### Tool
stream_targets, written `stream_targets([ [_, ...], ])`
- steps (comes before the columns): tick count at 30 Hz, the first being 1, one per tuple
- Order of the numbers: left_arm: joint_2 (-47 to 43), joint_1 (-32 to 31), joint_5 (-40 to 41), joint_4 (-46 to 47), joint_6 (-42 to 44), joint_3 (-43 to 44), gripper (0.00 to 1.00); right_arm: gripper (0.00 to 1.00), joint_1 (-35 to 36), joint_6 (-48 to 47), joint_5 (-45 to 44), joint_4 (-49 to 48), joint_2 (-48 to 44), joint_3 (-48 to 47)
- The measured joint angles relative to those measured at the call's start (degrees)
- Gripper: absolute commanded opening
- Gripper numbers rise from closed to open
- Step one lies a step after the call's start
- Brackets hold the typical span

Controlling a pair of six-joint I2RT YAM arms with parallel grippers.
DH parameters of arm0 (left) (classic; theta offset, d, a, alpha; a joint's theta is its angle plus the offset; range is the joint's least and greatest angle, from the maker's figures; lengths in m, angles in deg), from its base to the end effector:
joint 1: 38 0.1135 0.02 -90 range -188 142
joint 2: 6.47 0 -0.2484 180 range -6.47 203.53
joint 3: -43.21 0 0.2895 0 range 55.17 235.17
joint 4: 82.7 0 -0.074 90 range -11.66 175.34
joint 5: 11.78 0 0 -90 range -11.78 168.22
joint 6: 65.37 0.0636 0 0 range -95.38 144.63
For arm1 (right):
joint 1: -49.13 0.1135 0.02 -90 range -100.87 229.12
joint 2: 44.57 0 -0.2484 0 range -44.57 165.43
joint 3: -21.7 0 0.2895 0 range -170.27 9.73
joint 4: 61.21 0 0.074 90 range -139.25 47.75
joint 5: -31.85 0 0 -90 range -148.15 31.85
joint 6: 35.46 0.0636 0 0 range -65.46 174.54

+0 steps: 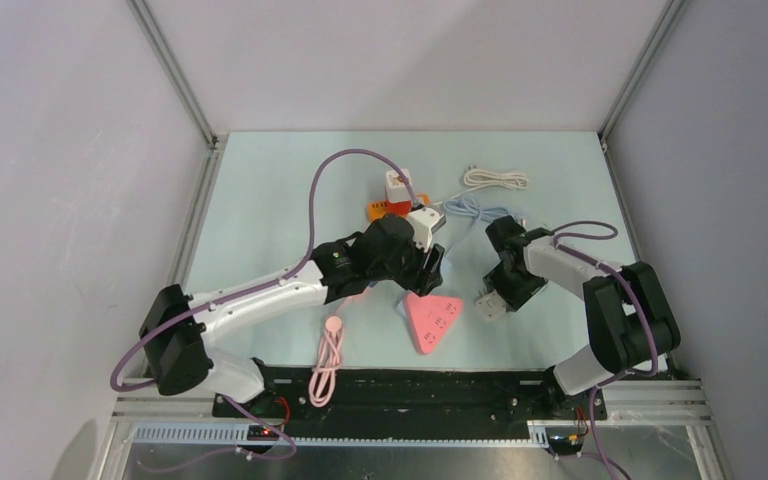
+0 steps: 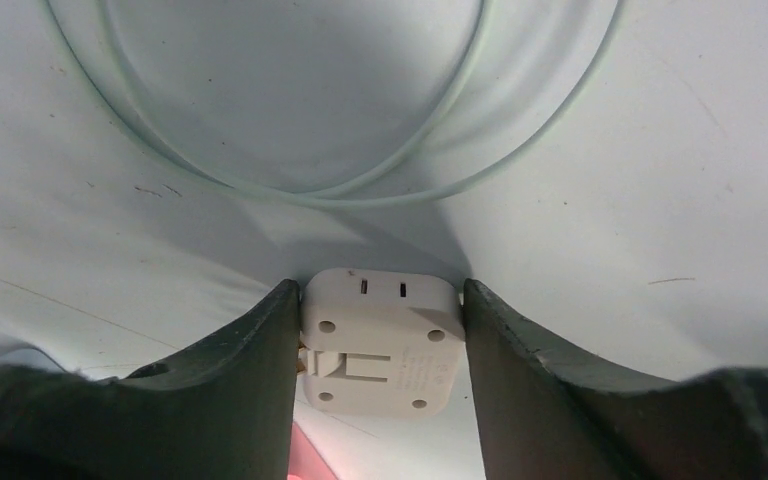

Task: Insert the plug
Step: Pick up the plug from the center of the board.

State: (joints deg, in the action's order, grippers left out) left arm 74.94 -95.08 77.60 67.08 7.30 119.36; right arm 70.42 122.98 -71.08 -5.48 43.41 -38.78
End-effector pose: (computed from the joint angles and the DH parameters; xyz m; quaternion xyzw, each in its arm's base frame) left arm 0.2077 -0.3221 0.2527 0.3045 0.8351 -0.2808 0.3619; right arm 0.2698 0.0899 0.0930 0.4028 0.9065 -0.0383 0.1209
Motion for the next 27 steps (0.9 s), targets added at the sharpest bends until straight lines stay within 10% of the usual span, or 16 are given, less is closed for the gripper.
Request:
stream_targets([
  [4,-0.04,0.00,-0.02,0.13,-0.09,0.00,0.62,0.43,0.04,0.24,0.11,0.35,0.00,-0.26],
  [9,-0.04,0.00,-0.04,0.15,-0.15,-0.02,0.62,0.77,0.28,-0.15,0.37,0.04,-0.02,-0.26],
  [14,-0.04,0.00,-0.02,0.15,-0.15,-0.02,0.63,0.81,0.28,0.24,1.11,0.52,-0.15,-0.26],
  [20,-0.07,0.00,-0.02,0.15,-0.15,-0.02,0.63,0.74,0.28,1.60,3.19,0.76,0.13,-0.26],
  [27,-0.57,0.02,0.00,0.24,-0.15,-0.76,0.64,0.35,1.01,2.40,2.49,1.66,0.81,-0.70],
])
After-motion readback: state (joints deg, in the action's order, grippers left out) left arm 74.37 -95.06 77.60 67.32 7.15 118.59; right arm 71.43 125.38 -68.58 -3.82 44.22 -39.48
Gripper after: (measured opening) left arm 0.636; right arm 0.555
